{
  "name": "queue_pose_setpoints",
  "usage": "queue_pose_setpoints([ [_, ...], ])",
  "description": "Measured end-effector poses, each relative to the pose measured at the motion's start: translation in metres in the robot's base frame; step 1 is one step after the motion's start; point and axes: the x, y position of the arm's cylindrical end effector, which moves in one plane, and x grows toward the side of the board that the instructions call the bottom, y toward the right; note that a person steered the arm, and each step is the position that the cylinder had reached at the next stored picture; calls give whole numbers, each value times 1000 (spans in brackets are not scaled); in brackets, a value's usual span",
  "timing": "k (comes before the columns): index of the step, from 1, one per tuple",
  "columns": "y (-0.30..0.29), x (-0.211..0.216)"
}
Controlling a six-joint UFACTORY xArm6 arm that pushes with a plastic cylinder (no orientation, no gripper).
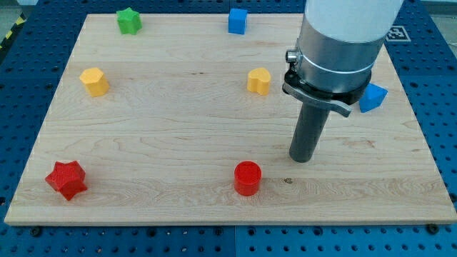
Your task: Move your arm to the yellow heart
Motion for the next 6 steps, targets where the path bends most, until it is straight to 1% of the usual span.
queue_pose_setpoints([
  [2,-1,0],
  [3,-43,-14],
  [4,-99,-42],
  [5,-122,-101],
  [6,-128,-162],
])
